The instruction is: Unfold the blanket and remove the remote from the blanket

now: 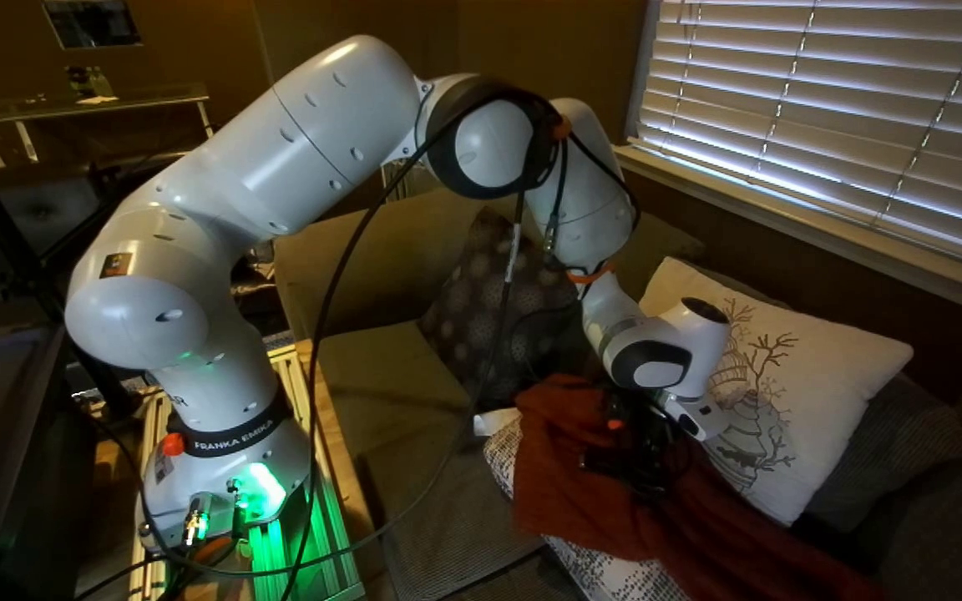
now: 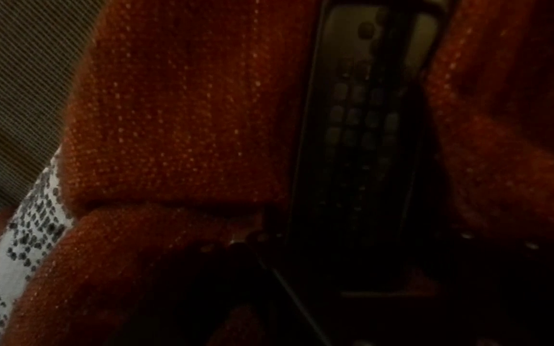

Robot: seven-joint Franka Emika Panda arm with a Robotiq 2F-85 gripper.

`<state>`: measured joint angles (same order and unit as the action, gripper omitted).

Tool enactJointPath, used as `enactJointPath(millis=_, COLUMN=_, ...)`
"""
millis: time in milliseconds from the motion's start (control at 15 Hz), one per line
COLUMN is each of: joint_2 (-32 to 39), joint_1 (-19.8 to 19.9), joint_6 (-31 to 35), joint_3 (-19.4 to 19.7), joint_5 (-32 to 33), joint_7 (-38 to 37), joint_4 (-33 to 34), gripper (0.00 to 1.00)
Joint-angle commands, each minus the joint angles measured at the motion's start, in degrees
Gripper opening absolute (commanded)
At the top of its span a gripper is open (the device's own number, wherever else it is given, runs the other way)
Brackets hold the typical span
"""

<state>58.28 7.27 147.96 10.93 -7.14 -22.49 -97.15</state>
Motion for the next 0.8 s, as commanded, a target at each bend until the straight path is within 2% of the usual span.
enactJointPath(millis=0, joint_2=-0.6, joint_1=0.1, joint_6=1.6, joint_3=-0.2, joint_5=-1.9, joint_7=0.1, joint_4=-0.6, gripper=0.38)
enactJointPath(millis=333, joint_2=-5.2, joint_1=-1.5, joint_6=3.9, joint_3=1.3, joint_5=-1.3, joint_7=-0.3, joint_4=-6.1, gripper=0.38)
enactJointPath(millis=733, joint_2=-14.2, joint_1=-4.5, joint_6=4.5, joint_3=4.1, joint_5=0.3, joint_7=-0.7, joint_4=-15.7, gripper=0.38)
